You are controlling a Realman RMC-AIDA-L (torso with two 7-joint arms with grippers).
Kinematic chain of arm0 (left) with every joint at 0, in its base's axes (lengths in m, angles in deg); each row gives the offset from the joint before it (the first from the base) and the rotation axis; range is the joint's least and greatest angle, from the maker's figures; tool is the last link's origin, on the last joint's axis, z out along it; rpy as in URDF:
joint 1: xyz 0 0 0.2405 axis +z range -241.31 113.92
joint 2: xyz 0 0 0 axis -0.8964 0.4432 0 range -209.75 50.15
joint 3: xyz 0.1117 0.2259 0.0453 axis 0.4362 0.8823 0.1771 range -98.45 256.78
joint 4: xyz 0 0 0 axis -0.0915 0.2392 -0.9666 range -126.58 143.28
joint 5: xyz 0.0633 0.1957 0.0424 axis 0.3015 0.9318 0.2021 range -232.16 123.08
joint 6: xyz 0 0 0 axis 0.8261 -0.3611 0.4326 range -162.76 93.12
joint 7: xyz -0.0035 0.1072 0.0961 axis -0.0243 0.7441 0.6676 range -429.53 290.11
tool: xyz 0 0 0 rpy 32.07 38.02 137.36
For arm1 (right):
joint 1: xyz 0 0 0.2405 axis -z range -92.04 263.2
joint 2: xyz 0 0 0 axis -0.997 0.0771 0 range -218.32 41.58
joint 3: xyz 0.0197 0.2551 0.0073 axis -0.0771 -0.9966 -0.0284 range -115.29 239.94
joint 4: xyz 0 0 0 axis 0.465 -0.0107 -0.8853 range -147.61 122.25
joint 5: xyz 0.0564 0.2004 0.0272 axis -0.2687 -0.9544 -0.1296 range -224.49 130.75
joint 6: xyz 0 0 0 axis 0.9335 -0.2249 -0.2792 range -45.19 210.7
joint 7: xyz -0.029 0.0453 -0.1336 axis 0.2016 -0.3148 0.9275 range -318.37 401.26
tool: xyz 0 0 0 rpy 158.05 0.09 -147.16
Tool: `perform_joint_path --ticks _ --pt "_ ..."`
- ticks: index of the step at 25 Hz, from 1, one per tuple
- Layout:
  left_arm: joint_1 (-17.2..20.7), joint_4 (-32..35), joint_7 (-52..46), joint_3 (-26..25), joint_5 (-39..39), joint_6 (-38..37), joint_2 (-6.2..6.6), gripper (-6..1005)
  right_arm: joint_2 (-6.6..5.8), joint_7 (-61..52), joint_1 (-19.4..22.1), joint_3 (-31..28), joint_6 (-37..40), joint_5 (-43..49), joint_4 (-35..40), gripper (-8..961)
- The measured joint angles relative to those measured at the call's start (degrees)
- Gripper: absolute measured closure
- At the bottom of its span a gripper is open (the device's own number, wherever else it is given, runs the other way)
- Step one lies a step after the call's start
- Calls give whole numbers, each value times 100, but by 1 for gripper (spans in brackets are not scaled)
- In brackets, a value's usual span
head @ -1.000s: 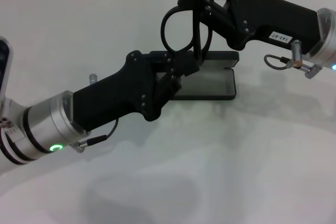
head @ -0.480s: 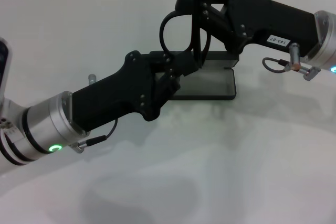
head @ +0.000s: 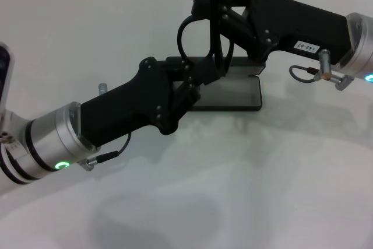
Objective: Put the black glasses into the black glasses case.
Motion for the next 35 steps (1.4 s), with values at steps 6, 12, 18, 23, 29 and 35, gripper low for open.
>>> perform_joint_path --ticks 6,12,18,23,29,35 --pt "0 0 0 2 0 0 5 955 -10 1 23 -19 -47 0 0 840" --pt "79 71 3 42 64 -182 84 955 -110 5 101 -167 -103 2 2 840" --pt "628 618 -148 -29 0 -634 305 955 -489 -682 323 -209 -507 760 730 840" --pt "1190 1294 -585 -331 -247 -684 448 955 -612 -2903 862 -213 -1411 3596 3138 840" --pt "1334 1408 -706 -954 -241 -683 506 955 -24 -5386 1018 35 -1327 7425 5484 840" --pt "1280 1359 -655 -981 -227 -635 483 955 15 -6266 315 1035 -1369 8587 5526 840"
